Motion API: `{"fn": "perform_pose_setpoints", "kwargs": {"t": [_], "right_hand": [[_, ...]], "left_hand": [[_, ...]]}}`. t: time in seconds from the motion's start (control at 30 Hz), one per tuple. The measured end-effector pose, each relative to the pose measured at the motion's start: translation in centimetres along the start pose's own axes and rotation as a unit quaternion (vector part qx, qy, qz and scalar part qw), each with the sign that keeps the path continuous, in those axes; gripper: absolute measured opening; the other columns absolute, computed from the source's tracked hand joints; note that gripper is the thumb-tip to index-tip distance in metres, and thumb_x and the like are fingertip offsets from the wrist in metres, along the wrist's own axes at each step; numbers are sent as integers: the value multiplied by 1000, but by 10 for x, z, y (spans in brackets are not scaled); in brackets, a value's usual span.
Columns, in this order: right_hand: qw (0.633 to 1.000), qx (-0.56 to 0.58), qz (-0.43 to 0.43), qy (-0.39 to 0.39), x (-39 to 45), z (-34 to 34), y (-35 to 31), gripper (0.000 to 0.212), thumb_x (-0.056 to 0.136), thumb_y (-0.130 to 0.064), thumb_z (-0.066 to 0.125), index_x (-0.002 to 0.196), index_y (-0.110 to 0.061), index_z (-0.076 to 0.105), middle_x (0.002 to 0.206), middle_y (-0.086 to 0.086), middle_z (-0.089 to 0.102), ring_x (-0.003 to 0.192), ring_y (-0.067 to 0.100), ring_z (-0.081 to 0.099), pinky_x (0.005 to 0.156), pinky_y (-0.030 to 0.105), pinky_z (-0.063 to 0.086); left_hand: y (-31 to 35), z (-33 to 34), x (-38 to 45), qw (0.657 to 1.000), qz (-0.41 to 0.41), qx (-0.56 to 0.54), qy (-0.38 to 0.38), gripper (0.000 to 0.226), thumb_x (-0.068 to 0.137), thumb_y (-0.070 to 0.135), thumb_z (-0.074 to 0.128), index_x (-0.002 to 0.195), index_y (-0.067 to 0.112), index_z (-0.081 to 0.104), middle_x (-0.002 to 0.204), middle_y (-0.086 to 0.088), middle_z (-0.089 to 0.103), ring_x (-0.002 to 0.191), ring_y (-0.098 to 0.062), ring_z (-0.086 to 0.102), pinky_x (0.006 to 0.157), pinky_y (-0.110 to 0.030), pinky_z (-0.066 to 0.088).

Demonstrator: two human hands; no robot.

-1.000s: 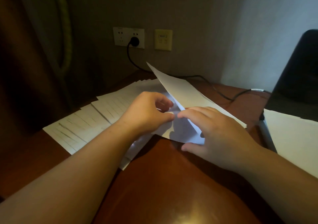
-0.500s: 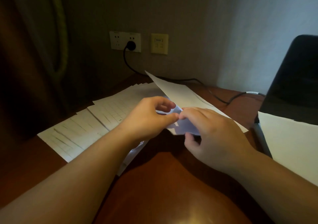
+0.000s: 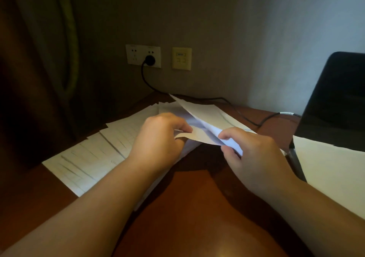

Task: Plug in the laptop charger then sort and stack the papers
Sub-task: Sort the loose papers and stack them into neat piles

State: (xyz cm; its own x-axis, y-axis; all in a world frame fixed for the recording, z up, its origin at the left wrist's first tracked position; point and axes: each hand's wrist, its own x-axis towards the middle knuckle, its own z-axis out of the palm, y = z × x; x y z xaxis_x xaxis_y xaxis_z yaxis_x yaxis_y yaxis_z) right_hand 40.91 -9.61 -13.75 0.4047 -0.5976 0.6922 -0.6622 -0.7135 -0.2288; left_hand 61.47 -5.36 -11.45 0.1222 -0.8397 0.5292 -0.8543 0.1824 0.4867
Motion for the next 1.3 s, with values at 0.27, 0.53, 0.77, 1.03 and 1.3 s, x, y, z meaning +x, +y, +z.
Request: {"fn": "perform_pose_setpoints", "kwargs": {"t": [0.27, 0.53, 0.77, 1.03, 1.3], "right_hand": [[995, 23, -60, -74, -4, 4, -14, 52, 79, -30, 79, 126, -28, 55, 110, -9, 69, 83, 5, 64, 80, 7, 44], [998, -16, -34, 53, 0, -1, -11, 29, 86, -6, 63, 114, -13, 67, 86, 1, 72, 67, 4, 56, 72, 2, 37], [992, -5, -54, 112, 5, -10, -9, 51, 89, 5, 54, 134, -18, 49, 132, 11, 60, 116, 20, 60, 101, 5, 36], [986, -58, -108, 109, 5, -11, -12, 40, 88, -1, 58, 123, -18, 65, 154, 21, 34, 134, 31, 47, 99, 22, 43], [992, -16, -83, 96, 5, -8, -8, 60, 83, 7, 67, 135, -15, 48, 138, 12, 56, 127, 21, 53, 110, 14, 32]], "left_hand": [[-1, 7, -1, 995, 88, -17, 35, 34, 75, -1, 77, 101, 21, 79, 99, 5, 72, 89, -6, 65, 80, -19, 56], [3, 2, 2, 998, 36, -41, 20, 70, 83, 7, 74, 142, 33, 47, 142, 10, 44, 127, -7, 45, 89, -6, 41], [-17, 5, 5, 957, -129, 190, -178, 74, 86, 56, 66, 150, 34, 35, 146, 2, 47, 126, -21, 52, 98, -39, 50], [-12, -2, 3, 963, -85, 157, -203, 57, 86, 26, 70, 139, 35, 50, 135, 5, 53, 116, -16, 55, 83, -23, 45], [-15, -9, 5, 982, -36, 139, -123, 28, 92, 11, 59, 112, 28, 70, 113, 6, 61, 99, -8, 56, 78, -20, 44]]}}
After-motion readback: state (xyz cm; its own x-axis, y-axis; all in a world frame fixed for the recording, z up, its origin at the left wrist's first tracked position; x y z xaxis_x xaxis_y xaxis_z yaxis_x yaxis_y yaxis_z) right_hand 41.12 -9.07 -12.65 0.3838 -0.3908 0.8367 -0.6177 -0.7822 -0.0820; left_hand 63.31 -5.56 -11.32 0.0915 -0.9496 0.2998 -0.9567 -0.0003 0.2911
